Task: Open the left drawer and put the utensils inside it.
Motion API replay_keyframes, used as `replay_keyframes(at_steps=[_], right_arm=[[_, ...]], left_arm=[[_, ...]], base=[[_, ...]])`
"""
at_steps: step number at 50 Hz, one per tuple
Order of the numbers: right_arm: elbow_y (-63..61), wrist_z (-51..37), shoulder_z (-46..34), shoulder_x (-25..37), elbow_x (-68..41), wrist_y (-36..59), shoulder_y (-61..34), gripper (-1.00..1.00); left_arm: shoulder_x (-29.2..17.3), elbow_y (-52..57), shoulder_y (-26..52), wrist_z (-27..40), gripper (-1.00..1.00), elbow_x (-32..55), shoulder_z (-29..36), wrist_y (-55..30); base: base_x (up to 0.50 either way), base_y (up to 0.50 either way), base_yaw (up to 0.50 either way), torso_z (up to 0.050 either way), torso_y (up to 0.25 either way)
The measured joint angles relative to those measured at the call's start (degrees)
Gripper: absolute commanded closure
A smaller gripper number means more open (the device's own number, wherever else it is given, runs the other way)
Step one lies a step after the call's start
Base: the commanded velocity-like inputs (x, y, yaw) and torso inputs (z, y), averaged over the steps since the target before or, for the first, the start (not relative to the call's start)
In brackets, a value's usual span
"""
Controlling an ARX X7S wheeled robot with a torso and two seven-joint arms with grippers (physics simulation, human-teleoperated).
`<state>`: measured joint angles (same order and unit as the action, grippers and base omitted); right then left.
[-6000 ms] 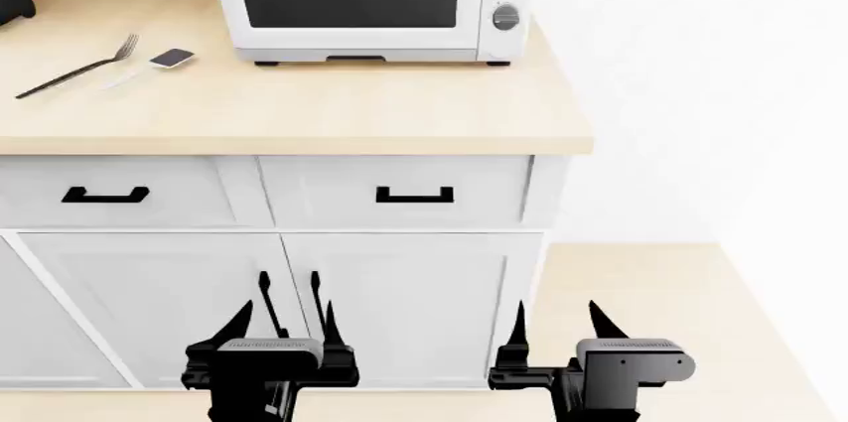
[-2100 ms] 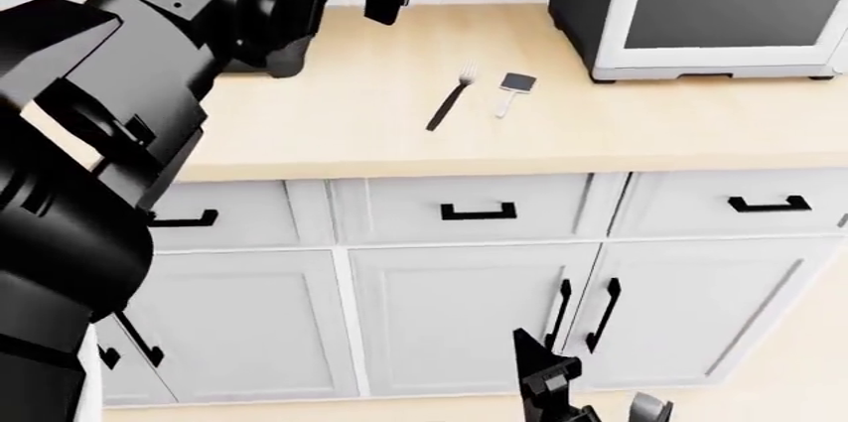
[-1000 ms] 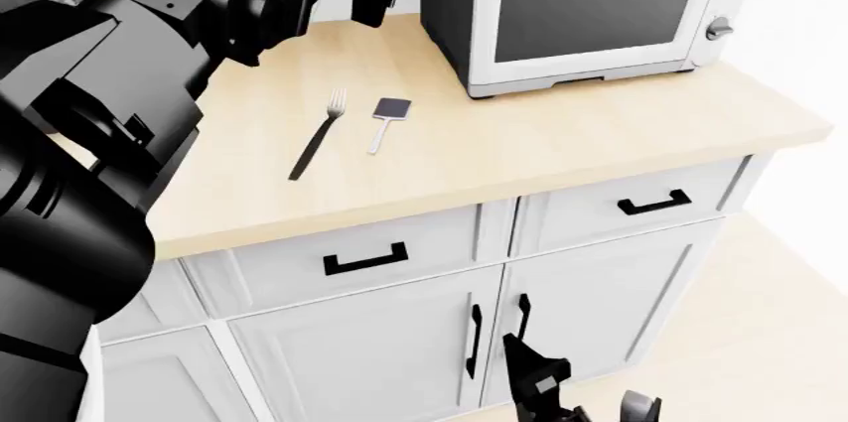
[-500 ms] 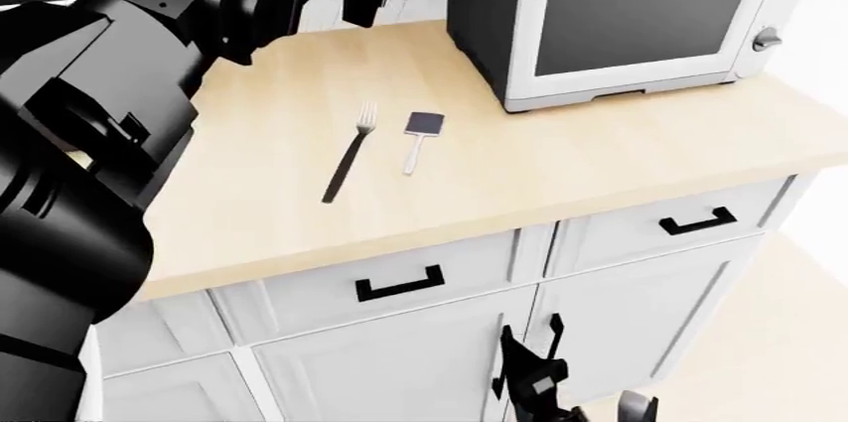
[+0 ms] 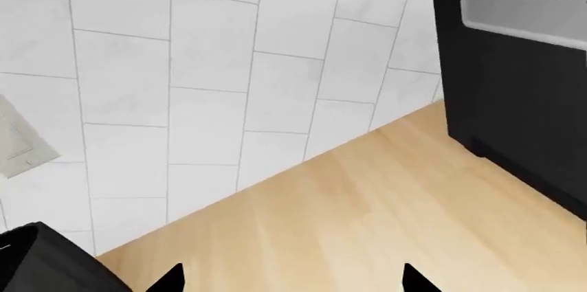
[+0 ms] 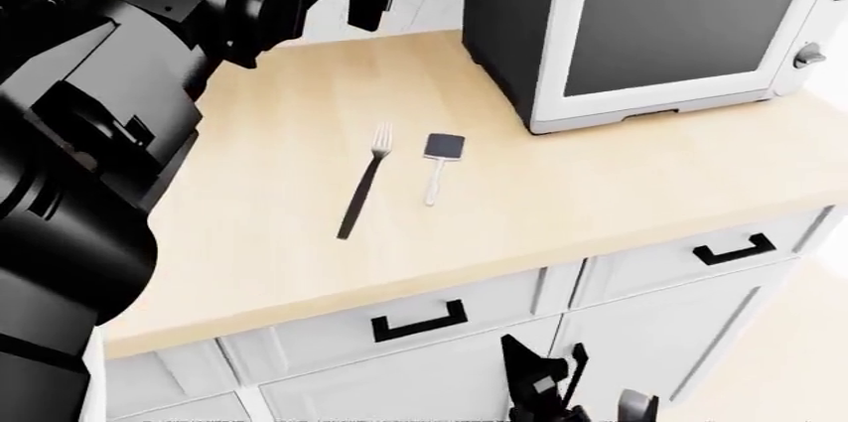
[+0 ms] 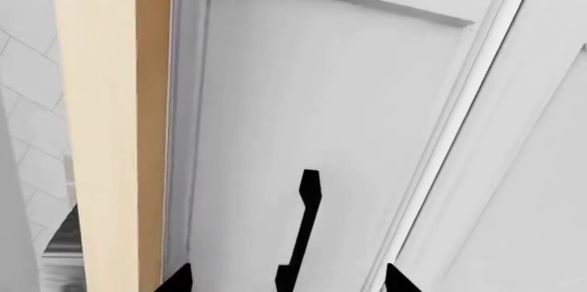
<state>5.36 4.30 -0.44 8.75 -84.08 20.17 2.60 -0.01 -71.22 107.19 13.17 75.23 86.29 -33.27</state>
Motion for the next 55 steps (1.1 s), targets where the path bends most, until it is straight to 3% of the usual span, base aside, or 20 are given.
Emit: replay_keyframes(at_steps=[4,16,22,55], right_arm=[[-0.09,-0.12,-0.21,0.08,-0.02,-0.08,-0.01,-1.00],[0.06,-0.05,-0.86,0.32,-0.44,-0.05,-0.06,-1.00],[0.13,0.26,-0.98,0.45,-0.49,-0.33,0.13,-1.00],[5.21,2.42,-2.83,1.28,-3.26,1.80,-3.18,-1.00]], left_arm=[[0.00,-0.05,-0.01,-0.05,-1.00,-0.04,0.05,-0.01],[-0.11,-0.06,-0.11,-0.16,-1.00,-0.04,0.24,-0.01],[0.00,0.17,-0.16,-0.30,-1.00,0.08,0.20,-0.04],[0.00,0.55,-0.58,-0.83,-1.00,0.28,0.44,-0.31]], base=[[0.05,0.50,0.00,0.000,0.000],[0.00,0.00,0.00,0.000,0.000],[0.47,0.03,0.00,0.000,0.000],[0.00,0.00,0.00,0.000,0.000]])
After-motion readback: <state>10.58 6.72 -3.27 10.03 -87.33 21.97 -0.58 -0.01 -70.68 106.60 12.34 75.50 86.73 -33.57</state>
